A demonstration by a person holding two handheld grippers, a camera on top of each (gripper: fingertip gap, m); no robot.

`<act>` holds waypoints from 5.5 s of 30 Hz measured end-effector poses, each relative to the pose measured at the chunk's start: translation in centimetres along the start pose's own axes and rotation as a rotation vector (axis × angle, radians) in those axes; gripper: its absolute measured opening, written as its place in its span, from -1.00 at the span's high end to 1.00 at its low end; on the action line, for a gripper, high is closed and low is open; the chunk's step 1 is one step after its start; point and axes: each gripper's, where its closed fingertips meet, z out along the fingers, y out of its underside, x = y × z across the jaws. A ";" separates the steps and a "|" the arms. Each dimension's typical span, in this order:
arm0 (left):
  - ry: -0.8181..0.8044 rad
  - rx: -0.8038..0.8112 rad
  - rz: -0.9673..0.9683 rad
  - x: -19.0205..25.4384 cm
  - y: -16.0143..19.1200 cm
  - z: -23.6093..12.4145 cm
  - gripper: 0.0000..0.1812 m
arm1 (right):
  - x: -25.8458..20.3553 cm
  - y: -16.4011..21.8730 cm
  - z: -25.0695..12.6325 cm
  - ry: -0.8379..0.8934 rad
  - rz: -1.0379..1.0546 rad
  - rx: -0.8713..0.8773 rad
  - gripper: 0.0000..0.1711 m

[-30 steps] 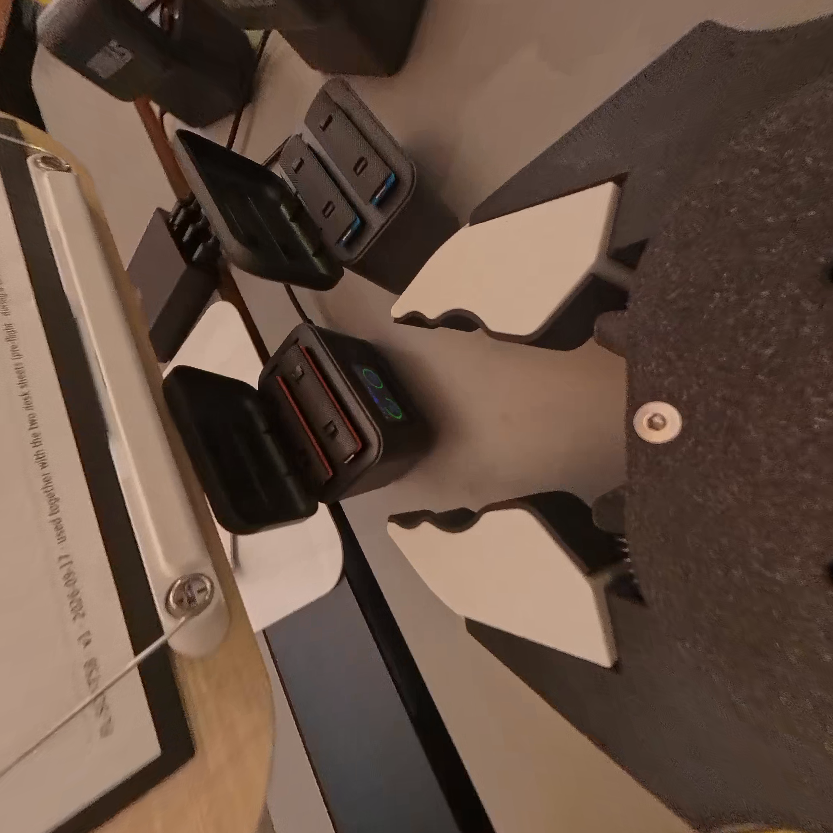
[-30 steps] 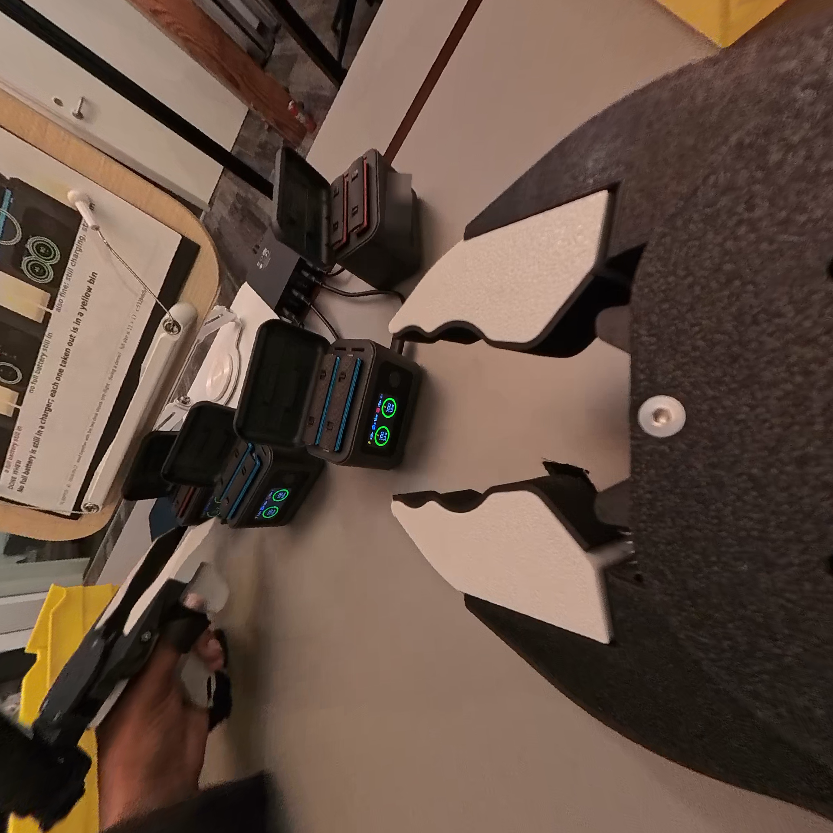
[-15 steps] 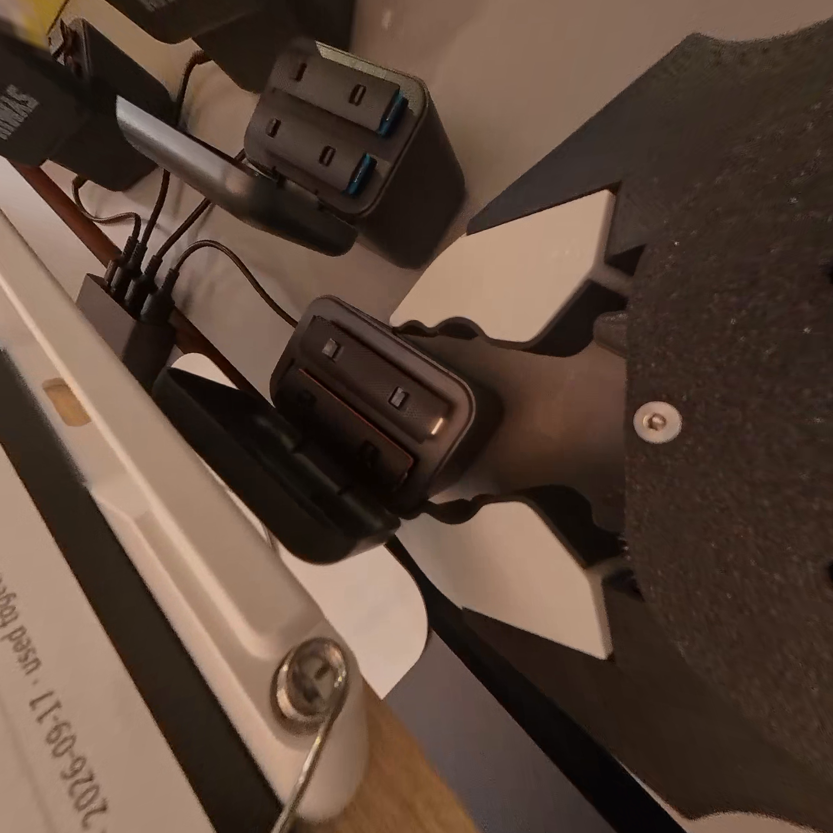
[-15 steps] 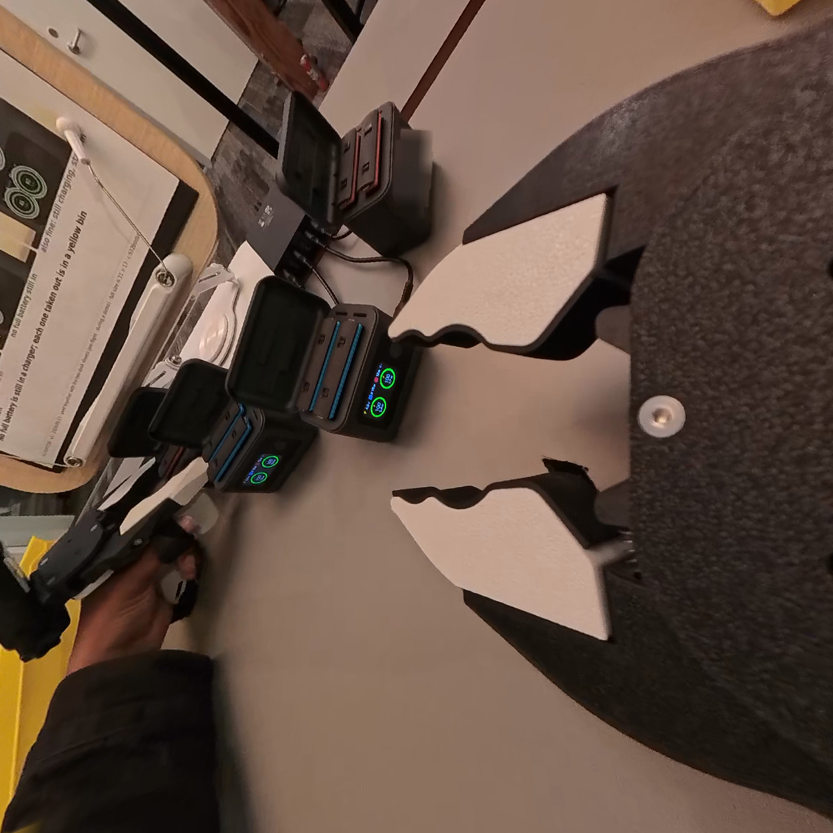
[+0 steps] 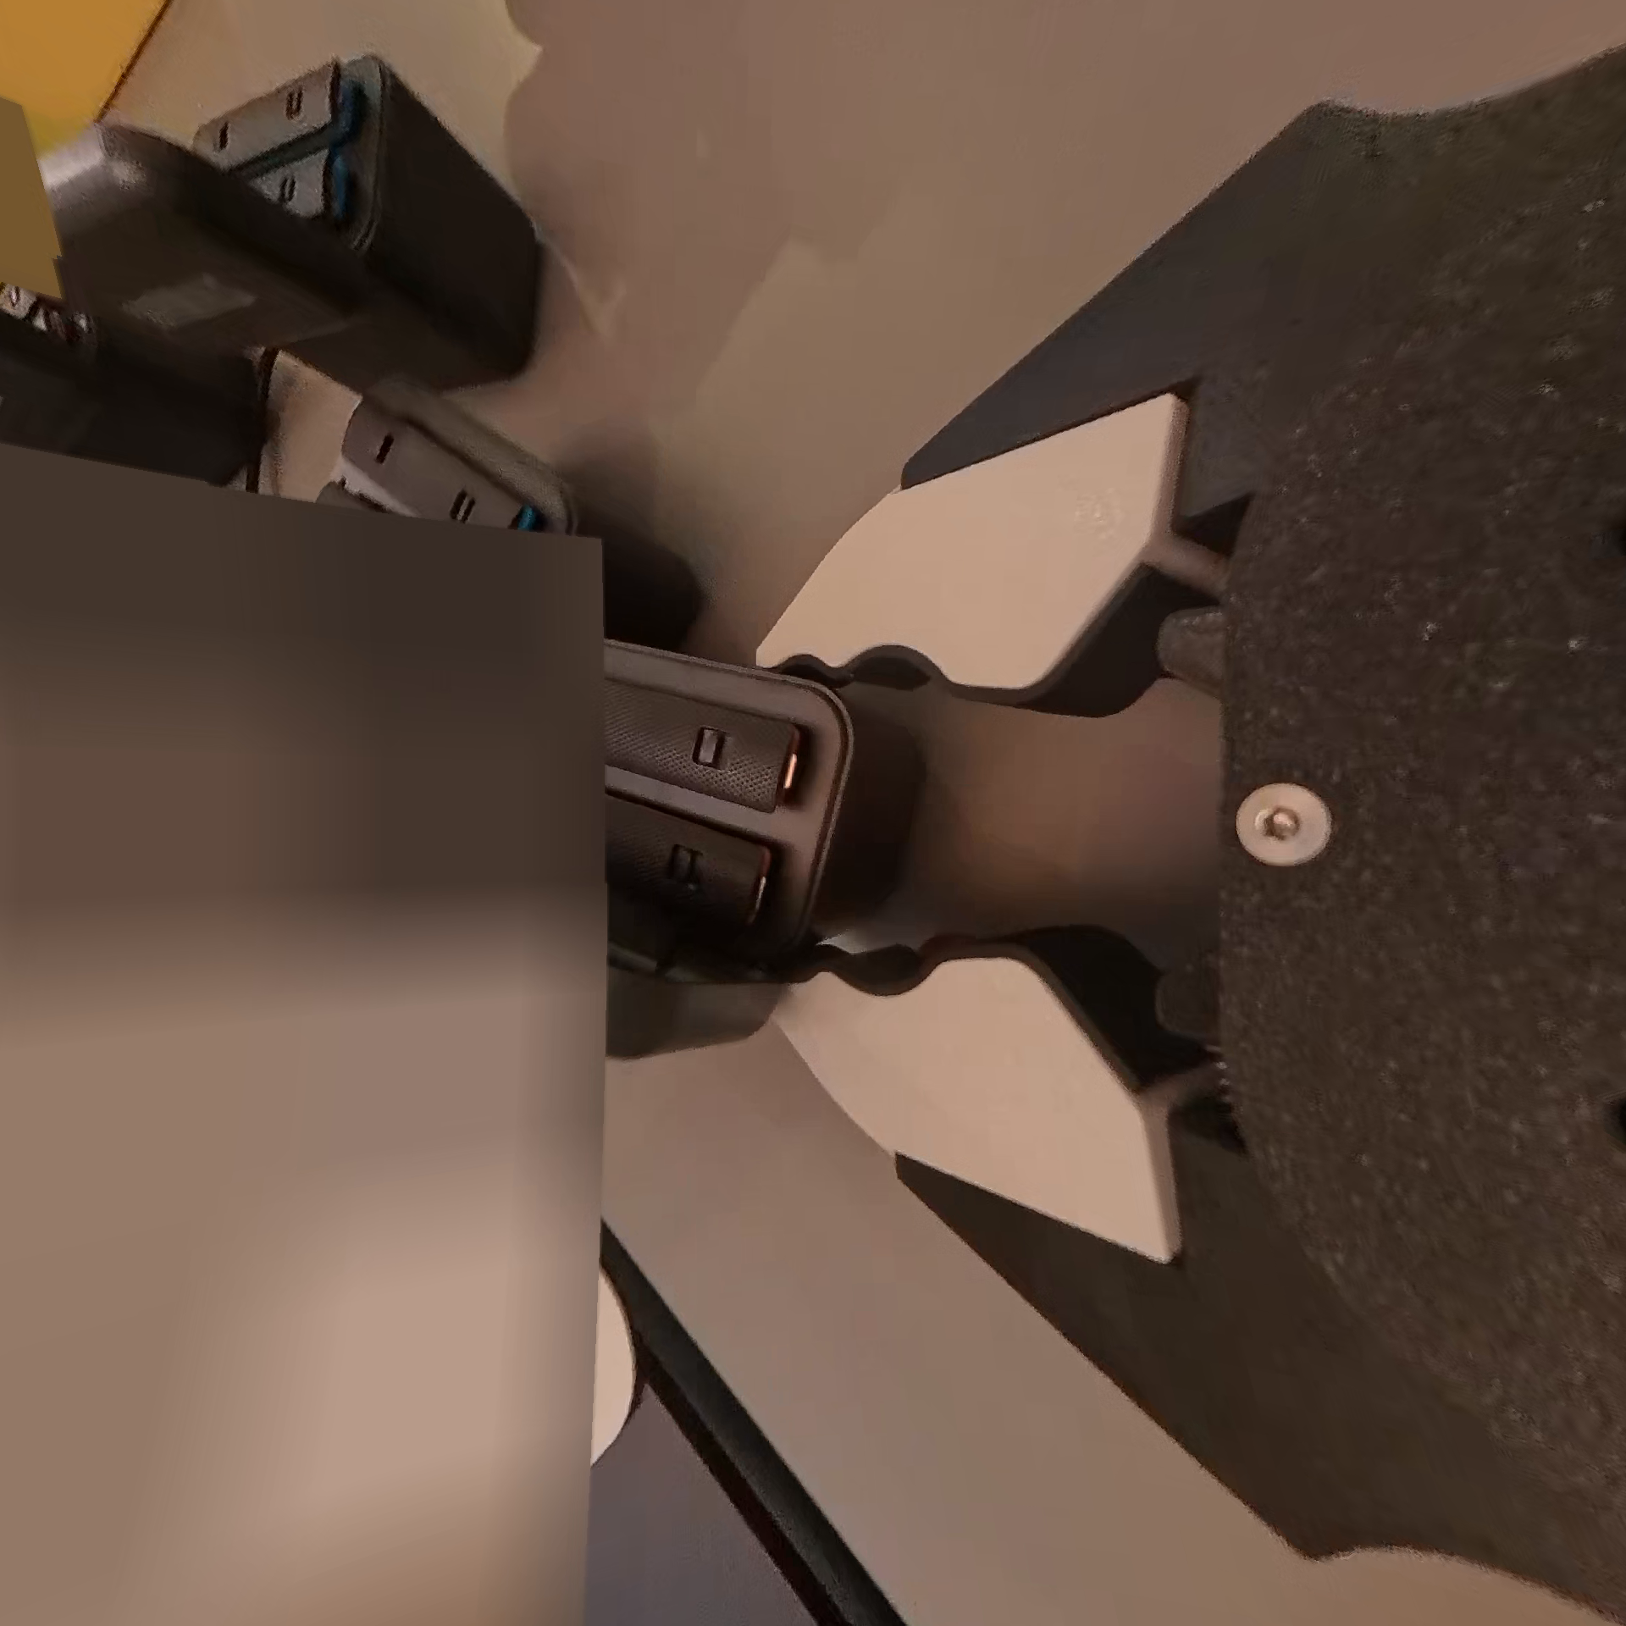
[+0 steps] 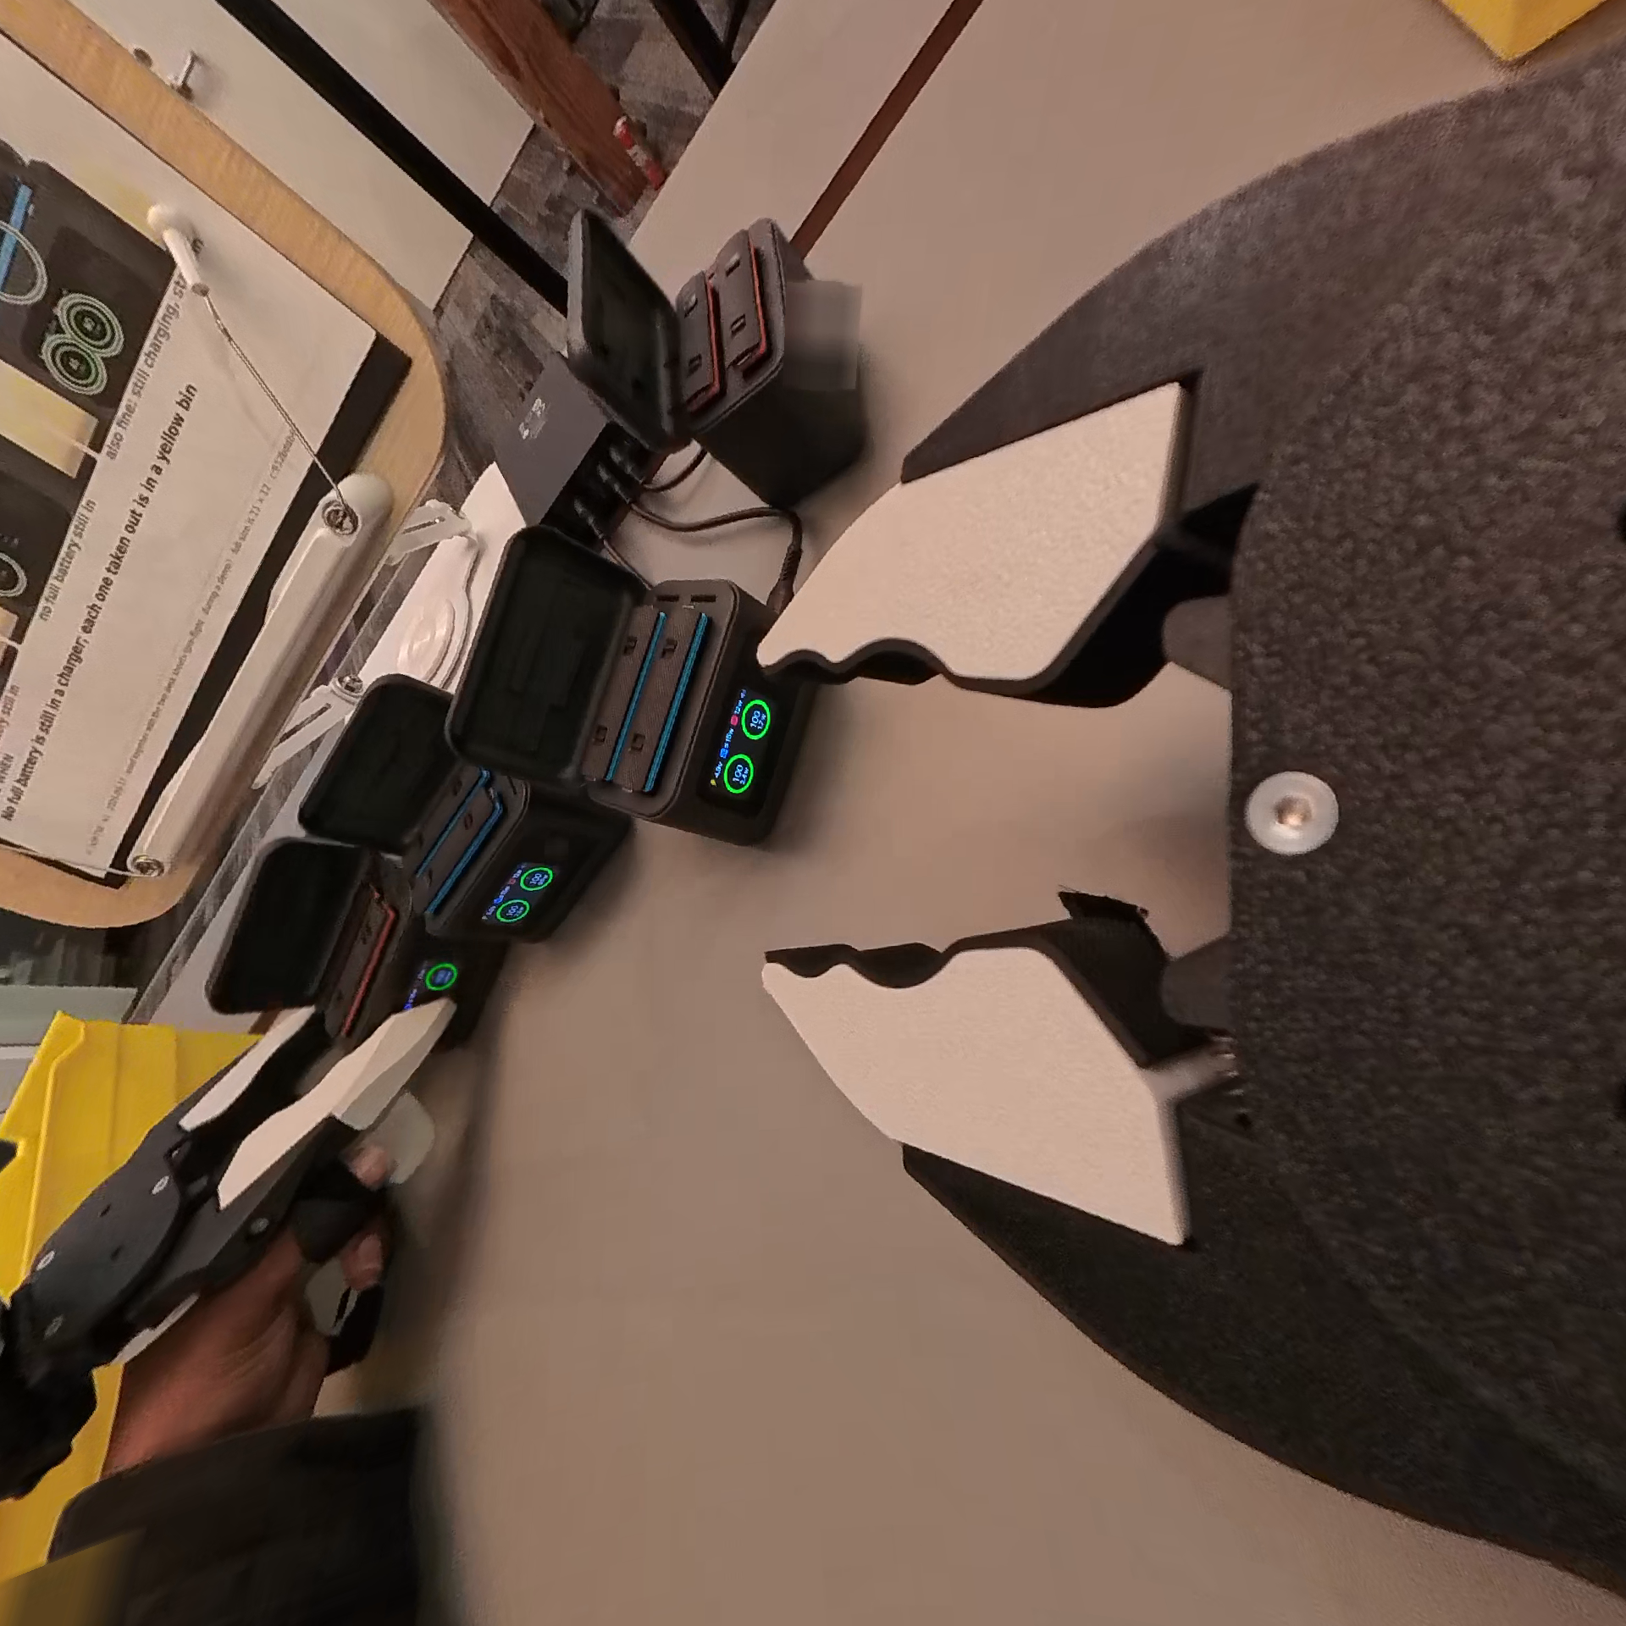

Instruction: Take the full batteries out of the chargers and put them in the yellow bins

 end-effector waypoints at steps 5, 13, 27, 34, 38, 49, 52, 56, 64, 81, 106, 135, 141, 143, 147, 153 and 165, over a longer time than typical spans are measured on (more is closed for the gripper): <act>0.020 -0.003 -0.011 1.3 0.6 -0.8 0.39 | -0.1 -0.1 -0.1 -0.005 -0.003 0.004 0.34; -0.024 -0.022 0.001 1.0 1.2 -1.3 0.42 | -0.5 -0.2 -0.1 -0.016 -0.010 0.003 0.34; -0.073 -0.071 0.031 0.9 1.3 0.0 0.38 | -4.3 -6.8 3.0 -0.167 -0.063 -0.014 0.39; -0.113 -0.078 0.018 0.9 1.4 -0.1 0.39 | -5.9 -10.1 10.7 -0.136 0.025 -0.140 0.29; -0.127 -0.075 0.025 1.0 1.4 -0.1 0.39 | -6.8 -8.3 15.4 -0.107 0.092 -0.279 0.27; -0.109 -0.075 0.009 1.1 1.4 -0.2 0.39 | -6.6 -7.5 20.5 -0.106 0.183 -0.592 0.22; -0.110 -0.074 0.011 1.1 1.4 -0.2 0.39 | -6.7 -6.9 20.5 -0.107 0.195 -0.656 0.21; -0.108 -0.074 0.008 1.1 1.4 -0.2 0.39 | -6.4 -6.4 20.4 -0.101 0.226 -0.678 0.23; -0.107 -0.076 0.004 1.0 1.5 -0.2 0.39 | -6.2 -6.3 20.5 -0.105 0.235 -0.740 0.20; -0.149 -0.064 0.034 0.9 1.1 0.1 0.37 | -6.5 -6.4 20.2 -0.060 0.260 -0.782 0.30; -0.130 -0.067 0.044 0.7 1.2 0.0 0.37 | -5.5 -12.2 17.4 -0.150 0.335 -0.621 0.33; -0.222 -0.083 0.043 -1.8 2.0 -1.2 0.46 | 24.5 -6.5 -8.3 0.416 0.507 -0.448 0.32; -0.230 -0.081 0.048 -1.8 2.0 -1.2 0.47 | 28.9 2.6 -11.8 0.570 0.710 -0.596 0.32; -0.230 -0.080 0.051 -1.8 2.0 -1.2 0.48 | 28.6 4.8 -11.7 0.574 0.751 -0.650 0.32; -0.233 -0.080 0.052 -1.7 2.0 -1.3 0.50 | 27.7 7.8 -11.2 0.576 0.828 -0.753 0.32; -0.232 -0.083 0.043 -1.7 2.1 -1.4 0.52 | 26.9 10.8 -10.3 0.606 0.872 -0.901 0.32; -0.220 -0.088 0.026 -1.8 2.2 -1.3 0.50 | 27.2 12.5 -10.3 0.668 0.910 -0.997 0.31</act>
